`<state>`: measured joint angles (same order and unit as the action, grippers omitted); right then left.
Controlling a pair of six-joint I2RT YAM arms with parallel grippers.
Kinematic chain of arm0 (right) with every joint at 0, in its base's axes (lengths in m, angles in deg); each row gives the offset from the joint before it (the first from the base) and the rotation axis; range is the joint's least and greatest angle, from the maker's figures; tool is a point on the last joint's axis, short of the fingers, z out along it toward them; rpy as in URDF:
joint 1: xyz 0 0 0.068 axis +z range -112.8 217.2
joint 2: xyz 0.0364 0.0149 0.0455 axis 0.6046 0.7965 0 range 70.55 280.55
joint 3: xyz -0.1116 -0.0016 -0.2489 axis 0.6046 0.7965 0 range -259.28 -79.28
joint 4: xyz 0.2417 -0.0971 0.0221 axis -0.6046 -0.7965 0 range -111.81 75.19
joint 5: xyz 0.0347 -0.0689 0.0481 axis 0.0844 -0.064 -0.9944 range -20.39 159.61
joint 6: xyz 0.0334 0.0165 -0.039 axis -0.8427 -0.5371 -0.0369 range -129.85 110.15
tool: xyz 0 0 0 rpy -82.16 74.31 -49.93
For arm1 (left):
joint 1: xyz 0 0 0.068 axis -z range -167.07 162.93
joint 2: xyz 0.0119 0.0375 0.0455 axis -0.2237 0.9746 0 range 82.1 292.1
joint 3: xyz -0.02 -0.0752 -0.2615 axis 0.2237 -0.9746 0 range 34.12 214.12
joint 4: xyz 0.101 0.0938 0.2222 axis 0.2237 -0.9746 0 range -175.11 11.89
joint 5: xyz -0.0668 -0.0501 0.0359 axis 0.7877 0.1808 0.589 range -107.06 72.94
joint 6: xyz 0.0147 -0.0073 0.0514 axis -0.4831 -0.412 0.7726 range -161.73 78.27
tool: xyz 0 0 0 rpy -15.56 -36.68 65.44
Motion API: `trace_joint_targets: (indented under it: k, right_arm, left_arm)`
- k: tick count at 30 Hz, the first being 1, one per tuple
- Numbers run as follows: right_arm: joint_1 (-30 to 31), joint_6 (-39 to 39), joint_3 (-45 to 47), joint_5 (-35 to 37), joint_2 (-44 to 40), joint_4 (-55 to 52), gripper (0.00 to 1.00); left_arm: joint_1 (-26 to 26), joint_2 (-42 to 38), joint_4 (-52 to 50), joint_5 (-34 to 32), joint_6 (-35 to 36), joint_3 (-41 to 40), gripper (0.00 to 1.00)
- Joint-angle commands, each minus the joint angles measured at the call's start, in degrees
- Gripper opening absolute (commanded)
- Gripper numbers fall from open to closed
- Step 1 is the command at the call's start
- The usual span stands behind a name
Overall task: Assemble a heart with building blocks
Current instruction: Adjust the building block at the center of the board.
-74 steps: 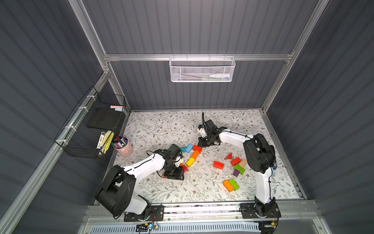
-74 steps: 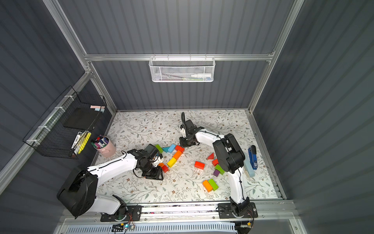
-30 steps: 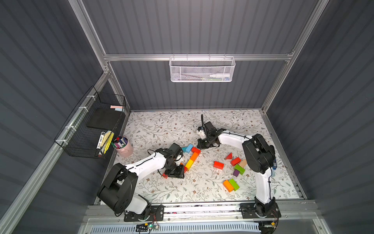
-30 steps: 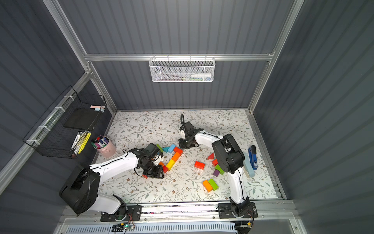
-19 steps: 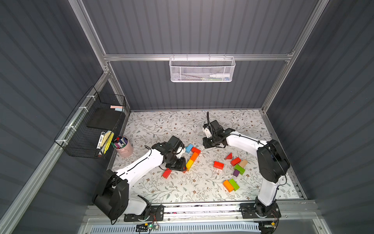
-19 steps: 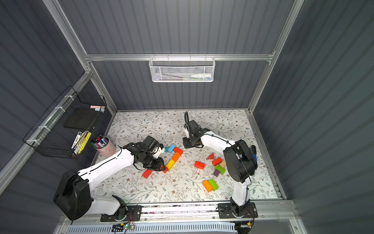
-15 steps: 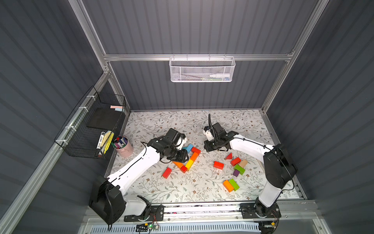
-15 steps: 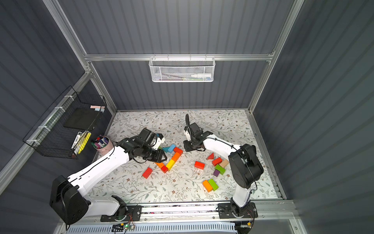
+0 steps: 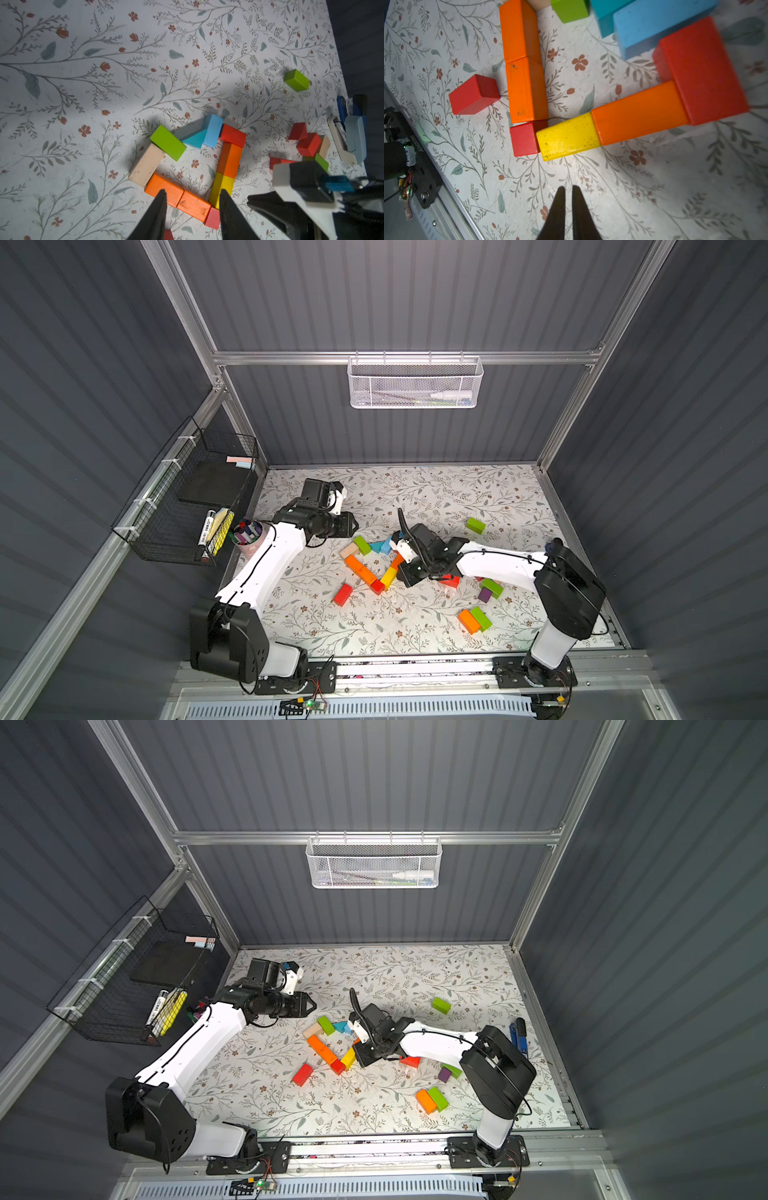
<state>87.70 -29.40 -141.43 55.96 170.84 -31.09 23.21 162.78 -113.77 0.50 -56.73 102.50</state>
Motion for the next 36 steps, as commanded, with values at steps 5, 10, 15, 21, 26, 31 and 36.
trace_joint_targets:
  k: [5,10,15,21,26,31,36]
  right_arm:
    - [1.6,-3.4,-0.9,0.5,2.6,1.4,0.12]
    - [1.8,-3.8,-1.4,0.7,4.2,1.9,0.12]
    - [1.9,-4.1,-2.6,0.5,5.7,2.2,0.12]
    - [1.9,-4.3,-4.0,0.0,7.1,2.3,0.11]
    - [2.1,-4.2,-4.4,0.0,7.4,1.9,0.11]
    - [2.1,-3.2,-3.9,1.6,5.1,-0.3,0.11]
    - [1.8,-1.6,-2.4,5.2,-0.8,-4.4,0.11]
  left_arm:
    - [-2.4,-1.5,7.9,2.2,2.1,-2.3,0.44]
    - [-2.4,-3.6,12.1,1.5,2.7,-5.6,0.48]
    - [-2.4,-5.4,14.9,0.9,2.8,-8.1,0.51]
    - [-2.4,-5.6,15.6,0.8,2.9,-8.9,0.51]
    - [-2.4,-5.3,16.1,1.2,2.9,-9.2,0.51]
    - [-2.4,-6.0,16.2,2.5,5.0,-8.9,0.53]
    - [-2.4,-6.8,16.7,5.3,9.8,-8.0,0.57]
